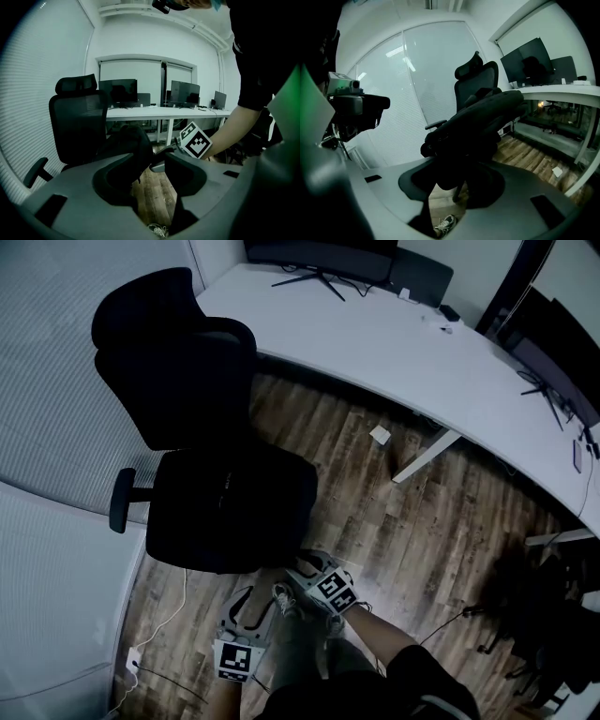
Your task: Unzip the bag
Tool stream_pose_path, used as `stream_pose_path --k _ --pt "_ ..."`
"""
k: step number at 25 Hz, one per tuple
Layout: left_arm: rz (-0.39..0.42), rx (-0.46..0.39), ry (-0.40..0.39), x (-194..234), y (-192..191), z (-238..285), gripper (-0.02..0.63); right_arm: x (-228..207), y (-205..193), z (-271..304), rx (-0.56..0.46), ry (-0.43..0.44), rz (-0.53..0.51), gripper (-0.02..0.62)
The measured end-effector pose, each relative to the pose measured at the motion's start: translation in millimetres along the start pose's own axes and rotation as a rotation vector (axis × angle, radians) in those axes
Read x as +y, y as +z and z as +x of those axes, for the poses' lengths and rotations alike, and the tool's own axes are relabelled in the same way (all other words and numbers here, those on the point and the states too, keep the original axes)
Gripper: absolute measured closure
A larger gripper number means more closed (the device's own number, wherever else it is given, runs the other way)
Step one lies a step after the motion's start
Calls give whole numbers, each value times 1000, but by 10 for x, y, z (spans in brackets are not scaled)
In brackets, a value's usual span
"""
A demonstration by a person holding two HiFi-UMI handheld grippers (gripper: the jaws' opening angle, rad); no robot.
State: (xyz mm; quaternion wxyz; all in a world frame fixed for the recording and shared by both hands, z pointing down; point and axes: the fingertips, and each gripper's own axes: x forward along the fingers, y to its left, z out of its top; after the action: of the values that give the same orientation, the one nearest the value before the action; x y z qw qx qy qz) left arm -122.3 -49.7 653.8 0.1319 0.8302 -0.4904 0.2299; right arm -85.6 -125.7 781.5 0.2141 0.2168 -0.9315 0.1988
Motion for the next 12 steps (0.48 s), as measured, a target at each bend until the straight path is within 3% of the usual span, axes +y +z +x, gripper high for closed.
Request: stream_pose_path --k 3,5,12 --pt "0 8 -13 19 -22 84 408 -17 -6 3 0 20 -10 446" --pt "3 13 -17 42 -33 143 408 -9 4 -12 -5 36 -8 525" --pt "17 26 -41 105 -62 394 408 33 22 -171 -11 99 71 534"
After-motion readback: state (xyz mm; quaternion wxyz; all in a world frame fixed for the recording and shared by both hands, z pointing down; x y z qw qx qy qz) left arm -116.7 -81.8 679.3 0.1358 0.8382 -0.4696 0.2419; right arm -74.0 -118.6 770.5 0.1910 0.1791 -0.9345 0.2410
